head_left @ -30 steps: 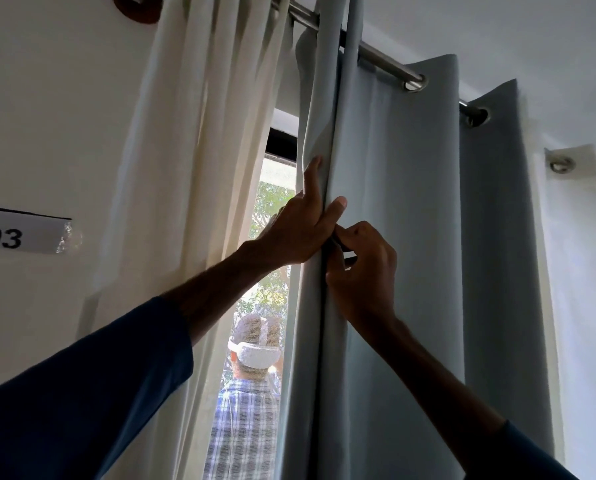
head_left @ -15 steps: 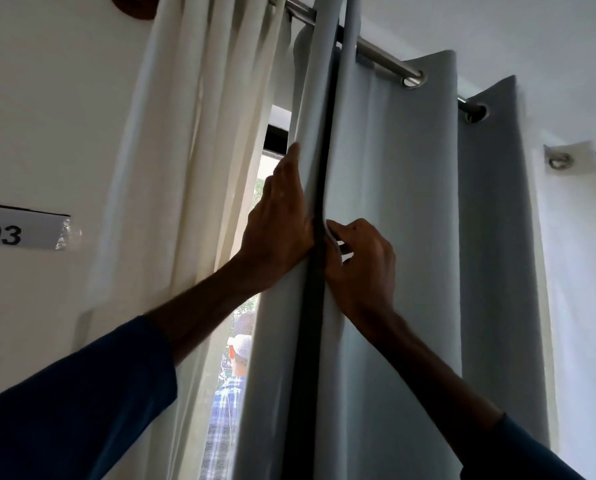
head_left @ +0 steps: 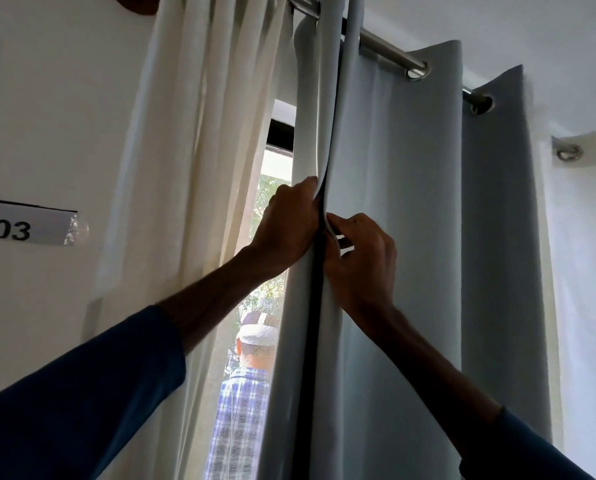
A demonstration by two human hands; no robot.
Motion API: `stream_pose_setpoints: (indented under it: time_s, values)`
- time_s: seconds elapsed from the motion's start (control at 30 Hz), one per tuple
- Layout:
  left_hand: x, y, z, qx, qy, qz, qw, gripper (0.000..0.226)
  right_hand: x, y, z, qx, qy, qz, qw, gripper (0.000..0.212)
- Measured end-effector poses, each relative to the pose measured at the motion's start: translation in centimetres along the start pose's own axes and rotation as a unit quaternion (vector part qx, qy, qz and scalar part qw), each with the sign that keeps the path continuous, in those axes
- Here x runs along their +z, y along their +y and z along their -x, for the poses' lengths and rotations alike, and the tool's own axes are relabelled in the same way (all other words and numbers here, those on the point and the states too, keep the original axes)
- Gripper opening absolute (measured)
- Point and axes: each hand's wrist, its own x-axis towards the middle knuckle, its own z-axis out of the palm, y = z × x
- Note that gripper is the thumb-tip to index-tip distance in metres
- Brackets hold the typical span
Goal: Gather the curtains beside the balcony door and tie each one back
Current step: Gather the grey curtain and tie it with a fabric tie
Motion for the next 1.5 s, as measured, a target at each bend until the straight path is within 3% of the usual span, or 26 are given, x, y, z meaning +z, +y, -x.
stream_pose_setpoints:
  time_s: [0.33, 0.53, 0.7, 0.87, 0.97, 1.03, 1.2, 1.33, 1.5]
  values:
    - [-0.4, -0.6, 0.2, -0.014, -0.099, 0.102, 0.99, 0.041, 0.0, 0.0, 0.2, 0.013, -0.006, -0.026, 1.0, 0.022]
    - [-1.1, 0.1, 0.5, -0.167, -0.178, 0.253, 0.936, 0.053, 0.2, -0.5, 1.2, 0.017, -0.017, -0.049, 0.999, 0.015]
    - [-0.7, 0.6, -0.1, -0.19, -0.16, 0.17, 0.954, 0.054, 0.4, -1.2, 2.0, 0.007, -0.047, -0.064, 0.997, 0.019]
    - [0.4, 1.0, 0.0, -0.183, -0.09, 0.074, 0.976, 0.039, -0.2, 0.0, 2.2, -0.017, -0.084, -0.067, 0.994, 0.003]
    - [0.8, 0.8, 0.3, -0.17, -0.103, 0.036, 0.979, 0.036, -1.5, 2.4, 2.2, -0.01, -0.092, -0.035, 0.995, 0.011]
    - [0.9, 0.7, 0.5, -0.175, -0.109, 0.027, 0.978, 0.03, -2.7, 5.0, 1.9, 0.002, -0.051, 0.02, 0.999, 0.015]
    - [1.2, 0.2, 0.6, -0.186, -0.122, 0.03, 0.975, 0.024, -7.1, 11.4, -0.7, 0.138, 0.038, 0.185, 0.972, 0.049]
    - [1.4, 0.3, 0.8, -0.178, -0.131, 0.027, 0.975, 0.018, -8.3, 14.7, -1.7, 0.264, -0.014, 0.147, 0.953, 0.077]
    - [1.2, 0.3, 0.8, -0.172, -0.143, 0.019, 0.974, 0.032, -7.5, 16.6, -1.5, 0.239, -0.043, 0.188, 0.951, 0.077]
